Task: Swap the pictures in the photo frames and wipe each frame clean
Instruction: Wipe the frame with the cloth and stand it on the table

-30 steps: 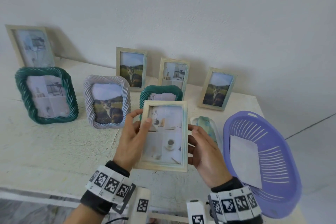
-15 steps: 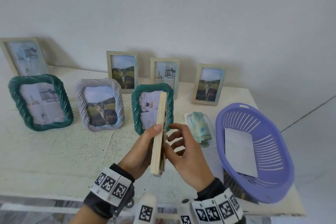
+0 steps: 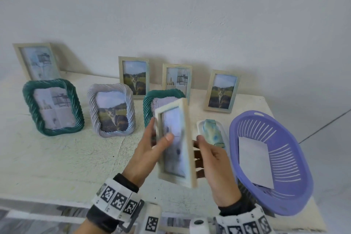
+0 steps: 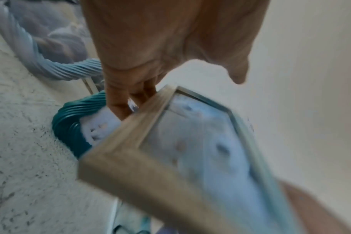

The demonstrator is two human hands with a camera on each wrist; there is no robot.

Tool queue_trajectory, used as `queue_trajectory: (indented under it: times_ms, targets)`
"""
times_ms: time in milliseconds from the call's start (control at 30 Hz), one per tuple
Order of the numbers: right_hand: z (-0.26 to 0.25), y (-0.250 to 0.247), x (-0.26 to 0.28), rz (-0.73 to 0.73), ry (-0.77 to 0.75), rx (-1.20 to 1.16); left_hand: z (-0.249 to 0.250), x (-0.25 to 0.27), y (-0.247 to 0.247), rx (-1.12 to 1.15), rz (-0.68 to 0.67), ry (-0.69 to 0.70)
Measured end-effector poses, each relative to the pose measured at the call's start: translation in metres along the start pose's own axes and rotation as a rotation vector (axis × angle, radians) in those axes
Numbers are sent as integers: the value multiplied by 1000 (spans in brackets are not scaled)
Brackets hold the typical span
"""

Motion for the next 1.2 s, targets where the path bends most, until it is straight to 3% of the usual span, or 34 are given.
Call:
queue_trajectory:
  times_ms: [67,133,267,333,400,533,633,767,967,1200]
  targets:
    - [6,-1,0,27,107,-163,4,3,-13,95,50,-33]
    - [3,-1,2,90,127,-151,8,6,-23,164,39,-120]
    - [-4,12,1,-20,167,-88,8,10,-37,179,-110,-264]
    - [-10,24,-1,-63,144,-26,14,11,-49,163,-123,-288]
    - [-24,40,-5,-88,50,27,27,9,-66,126,-106,-257]
    - [-68,78,-24,-223,-331,161,83,-1,-118,-36,-30,-76]
    - [-126,112,-43,-220,-579,243,141,-16,-166,-177,45,76]
    - [-200,173,-82,-196,-781,297,208,-58,-230,-289,114,196]
    - [-256,263,-164,-269,-723,401,245,-140,-314,-316,128,191]
    - [-225,332,-255,-398,-485,614,186,-228,-380,-281,25,-9]
Point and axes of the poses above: each hand's wrist, its own x-axis away from the middle knuckle, its own y-axis out of the palm, z = x × y, the point moved 6 cm from there along -x, towards the middle knuckle, and after that the axes turned 6 degrees about -x, right-handed, at the moved point
